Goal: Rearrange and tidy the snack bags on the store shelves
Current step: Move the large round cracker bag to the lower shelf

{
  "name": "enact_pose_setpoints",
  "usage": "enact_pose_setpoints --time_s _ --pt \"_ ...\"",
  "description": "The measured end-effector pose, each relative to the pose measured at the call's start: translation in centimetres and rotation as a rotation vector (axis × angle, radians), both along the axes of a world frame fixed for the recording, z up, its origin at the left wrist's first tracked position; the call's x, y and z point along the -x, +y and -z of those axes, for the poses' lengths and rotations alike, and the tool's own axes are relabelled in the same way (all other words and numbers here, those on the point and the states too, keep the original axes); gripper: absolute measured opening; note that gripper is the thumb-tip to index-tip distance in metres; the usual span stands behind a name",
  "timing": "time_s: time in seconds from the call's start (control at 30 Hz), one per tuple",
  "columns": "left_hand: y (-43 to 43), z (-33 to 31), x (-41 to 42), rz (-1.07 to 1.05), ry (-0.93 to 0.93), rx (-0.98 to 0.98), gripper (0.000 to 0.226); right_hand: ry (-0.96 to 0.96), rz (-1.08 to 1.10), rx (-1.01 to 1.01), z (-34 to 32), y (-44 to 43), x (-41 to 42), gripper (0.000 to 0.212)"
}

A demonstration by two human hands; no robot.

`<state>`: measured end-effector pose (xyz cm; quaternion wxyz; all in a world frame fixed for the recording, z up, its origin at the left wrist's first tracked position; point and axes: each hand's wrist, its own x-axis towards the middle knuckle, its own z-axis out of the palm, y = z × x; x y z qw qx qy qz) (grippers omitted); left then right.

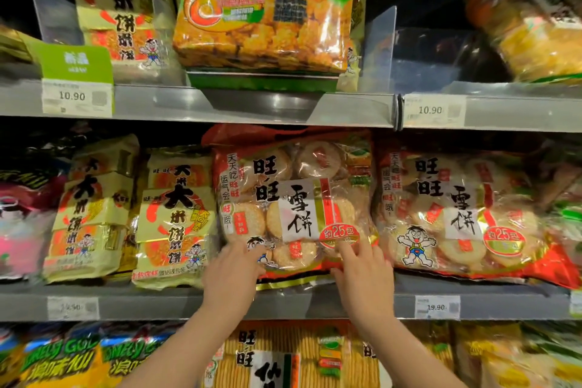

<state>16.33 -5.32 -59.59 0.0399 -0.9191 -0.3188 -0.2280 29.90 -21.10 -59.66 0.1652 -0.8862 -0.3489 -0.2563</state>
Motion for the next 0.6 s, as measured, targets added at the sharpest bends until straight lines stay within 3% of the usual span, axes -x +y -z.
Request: enact_pose_setpoints --time_s 0.17,0.3,0.6 --pt "1.2 -0.9 -1.0 0.028 0.023 -0.043 0.019 -0.039 -0.016 0.071 -2.0 1.7 -1.7 0.03" --pt "2.6 -2.0 -1.8 0.026 0.063 -0.111 0.022 -0.12 -0.008 0.012 -2.0 1.8 -1.3 0.029" --pt "2.1 -0.6 -0.7 0.113 0.075 0.023 0.024 -0.005 -0.115 0.183 -0.3 0.3 -1.9 0.022"
